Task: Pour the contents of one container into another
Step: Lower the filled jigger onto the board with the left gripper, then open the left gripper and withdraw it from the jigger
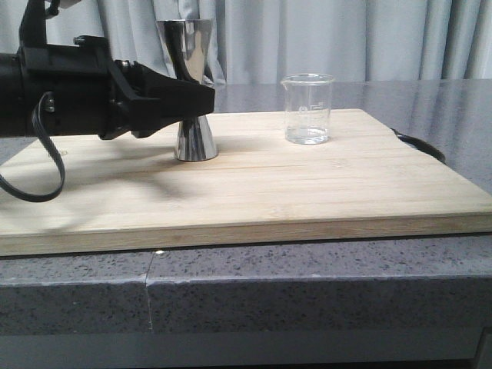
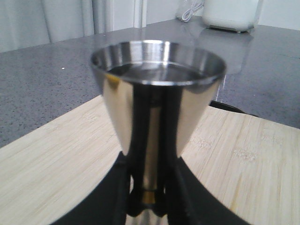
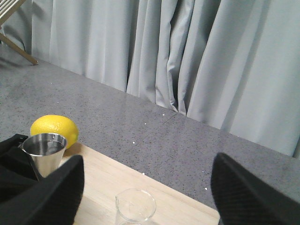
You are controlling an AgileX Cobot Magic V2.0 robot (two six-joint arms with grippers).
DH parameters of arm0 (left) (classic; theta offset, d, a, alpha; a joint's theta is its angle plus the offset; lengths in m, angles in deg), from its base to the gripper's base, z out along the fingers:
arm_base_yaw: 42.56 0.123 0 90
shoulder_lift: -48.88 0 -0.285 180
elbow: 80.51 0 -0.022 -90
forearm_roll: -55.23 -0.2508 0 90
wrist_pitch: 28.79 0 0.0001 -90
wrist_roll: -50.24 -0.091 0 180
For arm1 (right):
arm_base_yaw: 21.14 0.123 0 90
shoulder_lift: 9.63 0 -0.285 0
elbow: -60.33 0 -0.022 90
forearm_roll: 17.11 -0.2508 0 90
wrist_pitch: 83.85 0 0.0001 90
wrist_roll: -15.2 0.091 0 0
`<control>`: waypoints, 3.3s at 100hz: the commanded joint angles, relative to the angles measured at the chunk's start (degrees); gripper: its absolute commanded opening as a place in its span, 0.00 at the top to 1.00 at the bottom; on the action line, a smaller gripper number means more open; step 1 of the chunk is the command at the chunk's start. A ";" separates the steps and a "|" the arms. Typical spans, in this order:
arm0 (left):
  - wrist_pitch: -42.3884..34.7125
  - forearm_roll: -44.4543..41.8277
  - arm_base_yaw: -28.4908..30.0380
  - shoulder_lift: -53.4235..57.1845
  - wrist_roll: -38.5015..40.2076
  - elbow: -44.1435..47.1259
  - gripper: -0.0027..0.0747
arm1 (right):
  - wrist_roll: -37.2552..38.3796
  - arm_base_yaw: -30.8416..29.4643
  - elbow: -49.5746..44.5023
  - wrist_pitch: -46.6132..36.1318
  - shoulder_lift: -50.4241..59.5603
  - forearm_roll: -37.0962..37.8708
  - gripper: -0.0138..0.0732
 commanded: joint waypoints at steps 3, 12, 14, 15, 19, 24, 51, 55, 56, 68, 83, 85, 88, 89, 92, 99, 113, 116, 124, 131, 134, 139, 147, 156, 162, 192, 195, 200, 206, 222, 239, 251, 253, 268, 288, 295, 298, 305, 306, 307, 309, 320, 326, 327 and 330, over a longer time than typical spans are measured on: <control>-3.79 1.51 0.06 1.68 0.41 -1.19 0.99 | -0.60 0.06 1.42 -4.02 1.04 0.02 0.26; -3.67 1.51 0.06 1.68 0.41 -1.19 0.99 | -0.60 0.06 1.42 -4.02 1.04 0.02 0.26; -3.69 1.51 0.06 1.68 0.41 -1.19 0.99 | -0.60 0.06 1.42 -4.02 1.04 0.02 0.26; -3.69 1.51 0.06 1.68 0.41 -1.19 0.99 | -0.60 0.06 1.42 -4.02 1.04 0.02 0.26; -3.69 1.51 0.06 1.68 0.41 -1.19 0.99 | -0.60 0.06 1.42 -4.02 1.04 0.02 0.26; -3.69 1.51 0.06 1.68 0.41 -1.19 0.99 | -0.60 0.06 1.42 -4.02 1.04 0.02 0.26; -3.69 1.30 0.06 1.68 0.41 -1.19 0.96 | -0.60 0.06 1.42 -4.02 1.04 0.02 0.26; -3.69 1.30 0.06 1.68 0.41 -1.19 0.91 | -0.60 0.06 1.42 -4.02 1.04 0.02 0.26; -3.69 1.30 0.06 1.68 0.41 -1.19 0.90 | -0.60 0.06 1.42 -4.02 1.04 0.02 0.26; -3.69 1.30 0.06 1.68 0.41 -1.19 0.70 | -0.60 0.06 1.42 -4.02 1.04 0.02 0.26; -3.69 1.30 0.06 1.68 0.41 -1.19 0.50 | -0.60 0.06 1.42 -4.02 1.04 0.02 0.26; -3.69 1.30 0.06 1.68 0.41 -1.19 0.48 | -0.60 0.06 1.42 -4.02 1.04 0.02 0.26; -3.69 1.30 0.06 1.68 0.41 -1.19 0.44 | -0.60 0.06 1.42 -4.02 1.04 0.02 0.26; -3.69 1.30 0.06 1.68 0.41 -1.19 0.44 | -0.60 0.06 1.42 -4.02 1.04 0.02 0.26; -3.69 1.30 0.06 1.68 0.41 -1.19 0.41 | -0.60 0.06 1.42 -4.02 1.04 0.02 0.26; -3.69 1.52 0.06 1.68 0.41 -1.19 0.37 | -0.60 0.06 1.42 -4.02 1.04 0.02 0.26; -3.31 1.52 0.06 1.68 0.53 -1.19 0.35 | -0.60 0.06 1.42 -3.66 1.04 0.02 0.26; -3.08 1.52 0.06 1.80 0.87 -1.19 0.35 | -0.60 0.06 1.42 -3.50 1.04 0.02 0.26; -1.10 1.42 0.06 2.38 2.57 -1.19 0.35 | -0.60 0.06 1.42 -2.73 1.04 0.02 0.26; 0.78 0.54 0.06 3.15 3.87 -1.19 0.35 | -0.60 0.06 1.42 -1.91 1.04 0.02 0.26; 1.27 0.06 0.06 3.31 4.23 -1.19 0.35 | -0.60 0.06 1.42 -1.65 1.04 0.02 0.26; 2.18 -1.41 0.06 4.16 5.53 -1.19 0.35 | -0.60 0.06 1.42 -1.41 1.04 0.02 0.26; 4.19 -3.98 0.06 5.64 8.05 -1.09 0.35 | -0.60 0.06 1.42 -1.28 1.04 0.02 0.26; 7.42 -5.72 0.06 7.59 10.03 -0.97 0.35 | -0.60 0.06 1.42 -1.19 1.04 0.02 0.26; 9.36 -6.76 0.06 9.20 10.11 -0.69 0.35 | -0.60 0.06 1.42 -1.08 1.04 0.02 0.26; 25.42 -21.18 0.06 23.66 25.82 -0.39 0.35 | -0.70 -0.05 1.42 3.42 1.04 0.02 0.26; 25.90 -22.05 0.06 25.32 27.35 -0.39 0.35 | -0.70 -0.32 1.42 3.65 1.04 0.02 0.26; 26.83 -23.24 0.06 28.30 28.62 -0.39 0.35 | -0.70 -1.19 1.42 3.92 1.04 0.02 0.26; 29.28 -23.12 0.06 32.30 28.60 -0.39 0.35 | -0.70 -2.99 1.42 4.03 1.04 0.02 0.26; 46.25 -21.50 0.06 43.71 28.60 -0.65 0.35 | -0.70 -10.20 1.42 3.32 1.04 0.02 0.26; 64.62 -22.19 0.06 53.60 28.60 -2.98 0.35 | -0.70 -18.61 1.42 -2.88 1.04 -1.14 0.26; 69.21 -22.57 0.06 58.74 28.60 -4.35 0.35 | -0.70 -21.51 1.42 -4.39 1.33 -1.43 0.27; 69.58 -22.57 0.06 59.56 28.60 -4.50 0.35 | -0.70 -21.88 1.42 -4.39 1.52 -1.43 0.27; 69.94 -22.38 0.06 64.90 29.03 -4.98 0.35 | -0.70 -23.16 1.42 -4.28 5.02 -1.43 0.33; 69.94 -19.10 0.06 71.67 29.03 -4.86 0.35 | -0.70 -23.16 1.42 1.53 12.97 1.28 0.43; 69.94 -19.76 0.06 73.75 29.03 -4.19 0.37 | -0.70 -23.16 1.42 4.58 16.02 1.28 0.48; 69.94 -19.83 0.06 74.48 29.03 -3.78 0.39 | -0.70 -23.16 1.42 5.69 17.49 1.28 0.49; 69.72 -20.09 0.06 76.00 29.03 -2.33 0.46 | -0.70 -23.16 1.42 7.96 20.11 1.28 0.55; 69.69 -20.18 0.06 76.24 29.03 -1.98 0.48 | -0.70 -23.16 1.42 8.12 20.37 1.28 0.55; 69.54 -20.12 0.06 76.38 29.03 -1.79 0.49 | -0.70 -23.16 1.42 8.46 20.85 1.28 0.56; 69.44 -20.12 0.06 76.73 29.03 -1.24 0.51 | -0.70 -23.16 1.42 8.93 21.34 1.28 0.58; 68.05 -20.12 0.06 78.29 29.03 2.01 0.67 | -0.70 -23.16 0.99 10.69 24.99 1.28 0.66; 66.61 -20.12 0.06 78.95 29.03 3.61 0.76 | -0.70 -23.16 0.48 11.41 26.99 1.28 0.72; 66.28 -20.12 0.06 79.17 29.03 3.95 0.78 | -0.70 -23.16 0.26 11.61 27.21 1.28 0.73; 65.55 -20.12 0.06 79.35 29.03 4.61 0.82 | -0.70 -23.16 0.02 12.34 28.02 1.28 0.76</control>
